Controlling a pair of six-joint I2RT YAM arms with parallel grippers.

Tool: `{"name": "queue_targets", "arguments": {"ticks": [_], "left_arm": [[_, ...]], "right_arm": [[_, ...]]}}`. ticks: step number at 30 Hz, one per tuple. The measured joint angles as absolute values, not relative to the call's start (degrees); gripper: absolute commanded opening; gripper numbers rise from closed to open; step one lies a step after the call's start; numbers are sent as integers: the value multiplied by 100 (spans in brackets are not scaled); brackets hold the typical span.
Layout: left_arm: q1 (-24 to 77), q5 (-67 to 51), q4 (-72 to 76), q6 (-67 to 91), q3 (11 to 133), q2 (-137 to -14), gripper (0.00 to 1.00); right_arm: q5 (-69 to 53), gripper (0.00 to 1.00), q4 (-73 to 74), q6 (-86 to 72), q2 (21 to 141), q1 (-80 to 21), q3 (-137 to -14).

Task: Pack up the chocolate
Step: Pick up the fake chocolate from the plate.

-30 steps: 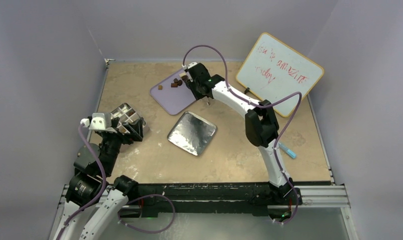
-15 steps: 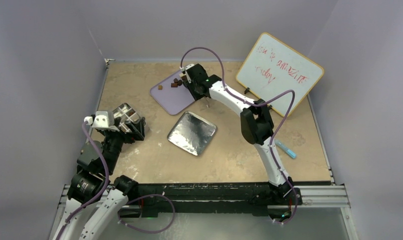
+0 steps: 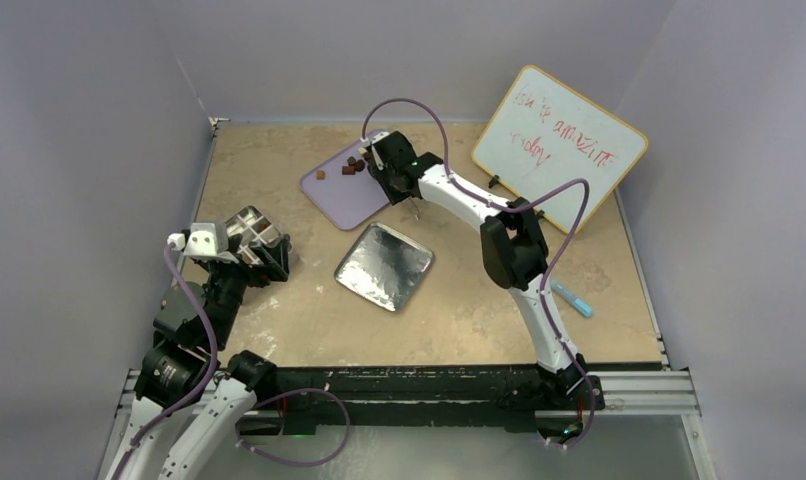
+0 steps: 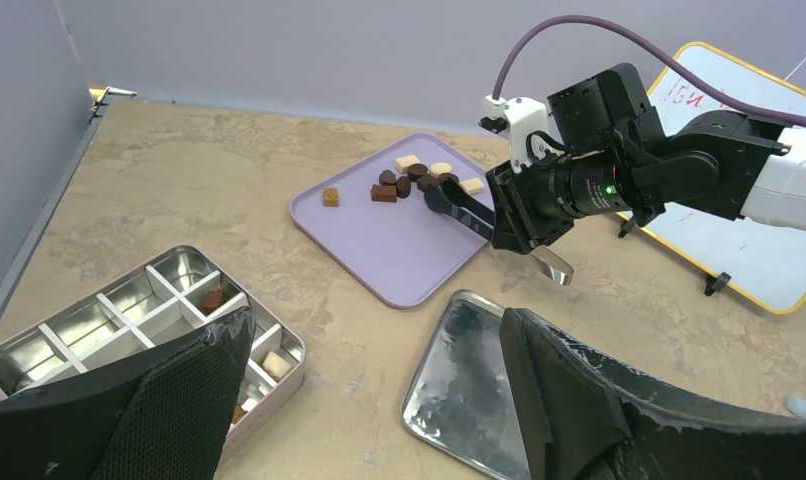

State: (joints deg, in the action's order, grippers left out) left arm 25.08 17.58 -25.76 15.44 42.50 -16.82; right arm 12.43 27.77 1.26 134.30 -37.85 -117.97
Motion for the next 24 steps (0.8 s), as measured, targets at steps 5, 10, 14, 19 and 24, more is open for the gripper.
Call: {"name": "queue_targets", "arguments": {"ticks": [5, 10, 14, 19, 24], "left_arm": [[2508, 1758, -2576, 1544, 4250, -1682, 91], [2508, 1758, -2576, 1544, 4250, -1682, 91], [2508, 1758, -2576, 1542, 4250, -1682, 91], [2508, 1758, -2576, 1544, 4250, -1682, 91], [2508, 1761, -2576, 1544, 4250, -1682, 91]], "right_arm": [[1227, 38, 2757, 115, 13423, -3815, -11797], [1234, 38, 2757, 117, 13426, -3830, -11806], [1249, 38, 2777, 121, 13426, -3835, -11878], [1247, 34, 2775, 130, 13426, -3835, -11952], [1238, 34, 2797, 141, 13432, -3839, -12027]]}}
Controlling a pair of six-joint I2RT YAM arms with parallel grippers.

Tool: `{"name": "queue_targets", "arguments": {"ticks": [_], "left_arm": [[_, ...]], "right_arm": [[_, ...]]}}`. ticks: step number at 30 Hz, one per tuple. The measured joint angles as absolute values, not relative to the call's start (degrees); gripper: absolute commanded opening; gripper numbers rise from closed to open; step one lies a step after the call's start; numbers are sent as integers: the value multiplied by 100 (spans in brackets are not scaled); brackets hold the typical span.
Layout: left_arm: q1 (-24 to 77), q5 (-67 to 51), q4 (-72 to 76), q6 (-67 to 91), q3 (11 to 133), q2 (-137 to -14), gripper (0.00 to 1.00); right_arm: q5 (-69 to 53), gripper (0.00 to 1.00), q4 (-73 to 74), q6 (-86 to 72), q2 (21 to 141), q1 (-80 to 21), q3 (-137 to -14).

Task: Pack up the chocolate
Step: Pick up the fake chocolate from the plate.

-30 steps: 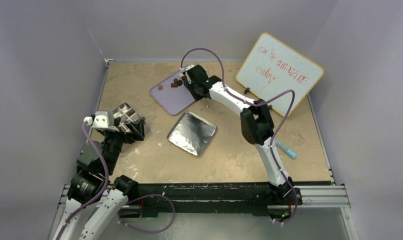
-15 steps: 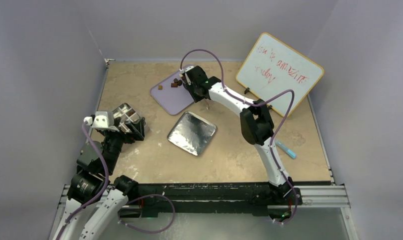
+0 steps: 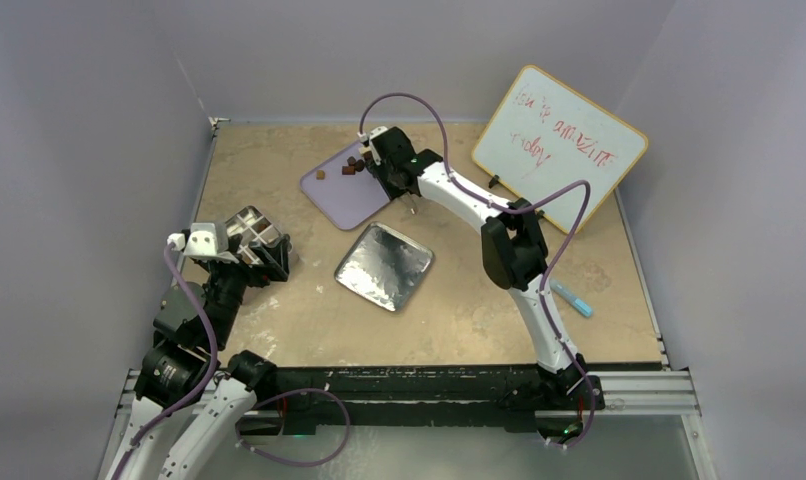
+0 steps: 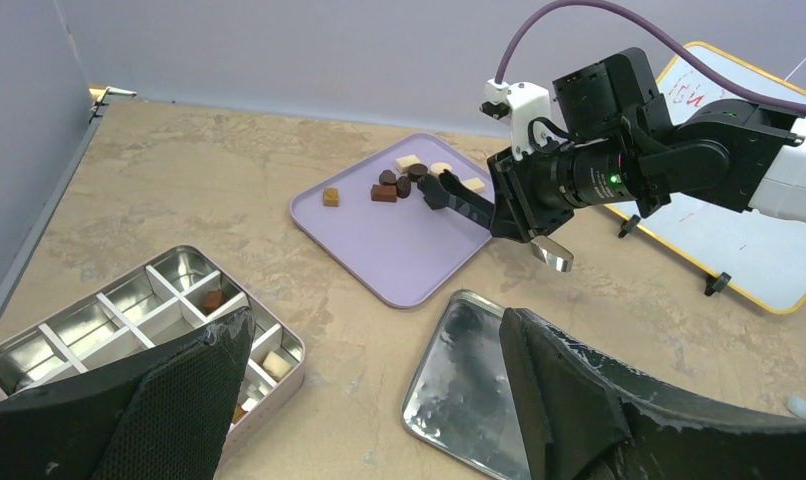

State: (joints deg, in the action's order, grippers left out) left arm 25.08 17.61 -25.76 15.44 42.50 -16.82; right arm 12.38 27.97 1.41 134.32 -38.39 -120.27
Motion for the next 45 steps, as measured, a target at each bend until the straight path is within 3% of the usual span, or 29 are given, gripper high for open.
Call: {"name": "queue_targets", "arguments": {"ticks": [21, 31, 45], "left_arm": [[2508, 1761, -2576, 1544, 4250, -1671, 91], [2508, 1761, -2576, 1544, 4250, -1629, 91], [2508, 1763, -2576, 1544, 4250, -1531, 91]], "right_arm": [[1251, 40, 2934, 204, 13480, -3909, -12119], [1275, 31, 2989, 276, 13690, -3909, -12309], [1304, 27, 3092, 213, 13686, -4171, -12479]]}}
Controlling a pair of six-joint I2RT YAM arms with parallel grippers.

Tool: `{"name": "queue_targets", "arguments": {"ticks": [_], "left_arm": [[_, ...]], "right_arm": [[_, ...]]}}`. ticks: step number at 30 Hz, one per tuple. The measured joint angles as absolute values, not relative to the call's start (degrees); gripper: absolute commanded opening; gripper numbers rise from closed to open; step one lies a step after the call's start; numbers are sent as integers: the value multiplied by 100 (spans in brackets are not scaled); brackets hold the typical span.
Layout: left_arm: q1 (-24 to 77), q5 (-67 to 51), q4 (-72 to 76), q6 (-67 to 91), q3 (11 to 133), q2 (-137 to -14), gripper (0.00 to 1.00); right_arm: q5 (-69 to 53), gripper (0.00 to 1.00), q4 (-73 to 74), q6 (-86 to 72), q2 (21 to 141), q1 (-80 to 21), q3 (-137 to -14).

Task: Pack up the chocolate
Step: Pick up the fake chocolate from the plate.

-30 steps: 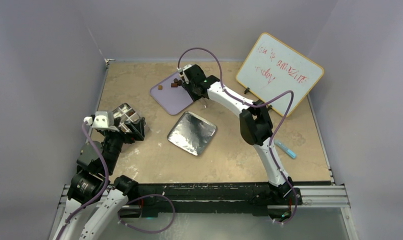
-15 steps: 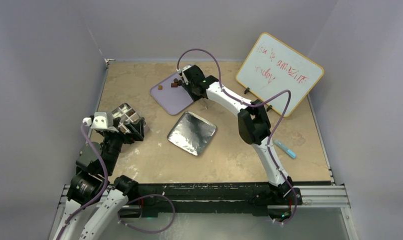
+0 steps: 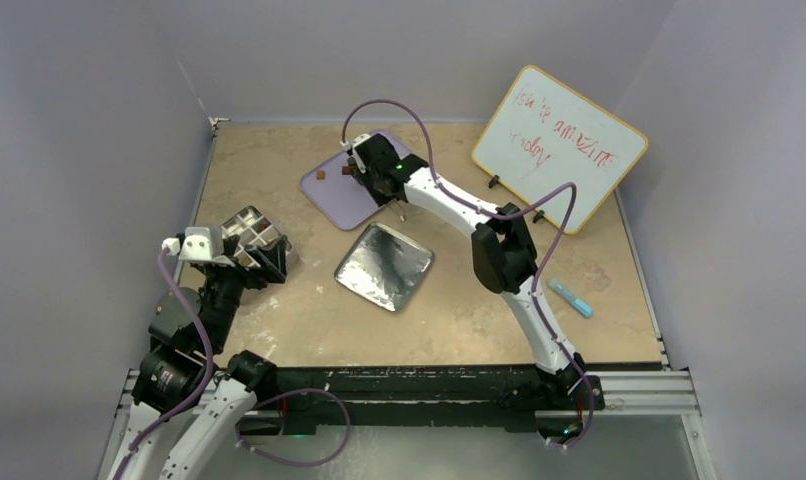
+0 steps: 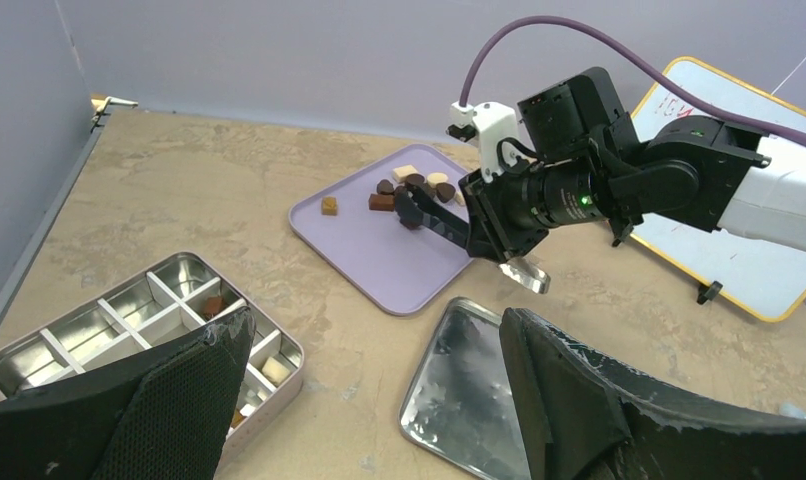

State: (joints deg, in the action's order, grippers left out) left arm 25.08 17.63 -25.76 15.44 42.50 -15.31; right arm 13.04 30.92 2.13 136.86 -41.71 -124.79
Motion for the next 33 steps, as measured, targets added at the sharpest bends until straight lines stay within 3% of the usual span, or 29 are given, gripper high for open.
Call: {"name": "queue_targets", "arguments": {"ticks": [21, 33], "left_arm": [[2508, 1763, -2574, 1544, 4250, -1479, 90], [2508, 1758, -2580, 1553, 4289, -1479, 89]], "right_arm": [[1170, 25, 2950, -113, 13347, -4987, -12296], [438, 24, 2652, -552, 13345, -5118, -12296]]}}
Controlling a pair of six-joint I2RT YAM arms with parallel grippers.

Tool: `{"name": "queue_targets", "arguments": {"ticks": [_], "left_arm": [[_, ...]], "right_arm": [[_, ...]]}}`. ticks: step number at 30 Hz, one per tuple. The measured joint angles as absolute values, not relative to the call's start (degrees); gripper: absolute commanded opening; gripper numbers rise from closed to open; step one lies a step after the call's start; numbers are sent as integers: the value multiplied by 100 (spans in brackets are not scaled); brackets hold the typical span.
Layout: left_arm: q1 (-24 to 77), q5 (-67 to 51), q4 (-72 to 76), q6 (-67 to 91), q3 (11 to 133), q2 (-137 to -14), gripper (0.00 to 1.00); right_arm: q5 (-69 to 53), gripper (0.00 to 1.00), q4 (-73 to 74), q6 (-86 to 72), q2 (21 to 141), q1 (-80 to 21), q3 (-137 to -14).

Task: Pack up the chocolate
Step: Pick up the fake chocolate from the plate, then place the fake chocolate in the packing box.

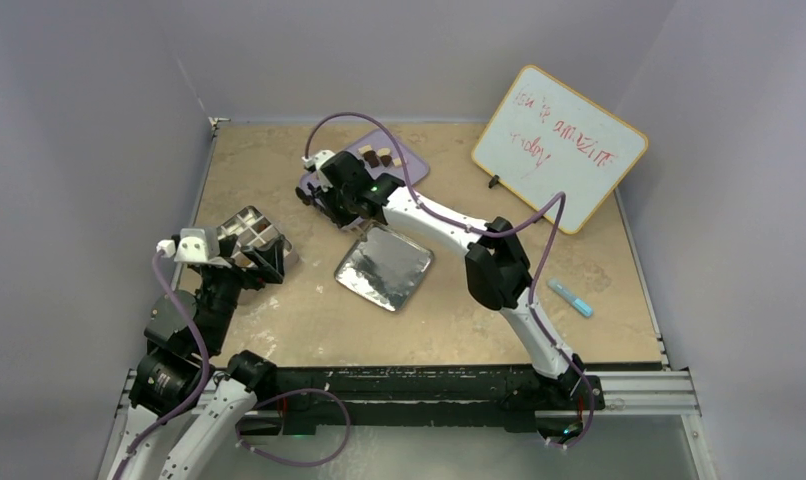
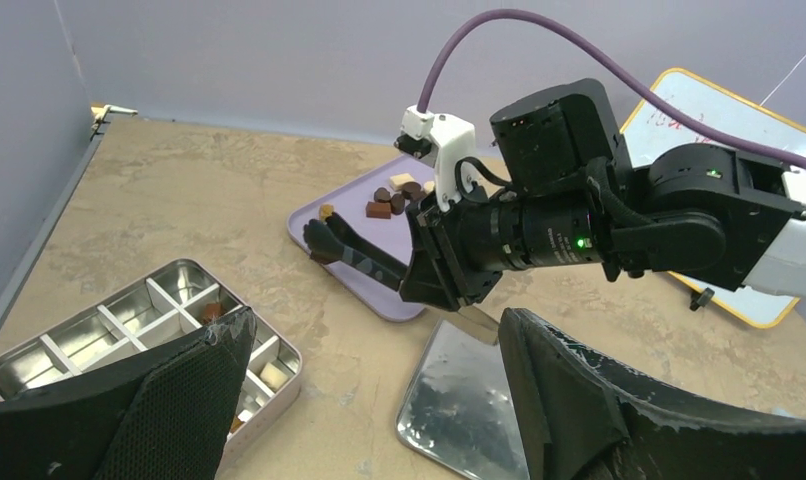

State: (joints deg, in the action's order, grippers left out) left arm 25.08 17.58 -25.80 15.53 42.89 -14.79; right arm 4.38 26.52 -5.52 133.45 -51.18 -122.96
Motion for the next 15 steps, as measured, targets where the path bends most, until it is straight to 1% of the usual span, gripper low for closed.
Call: {"name": "queue_targets", "arguments": {"ticks": [15], "left_arm": [[2508, 1758, -2593, 1601, 4622, -1363, 89]], "right_arm": [[139, 24, 2261, -875, 13345, -5638, -12479]]}}
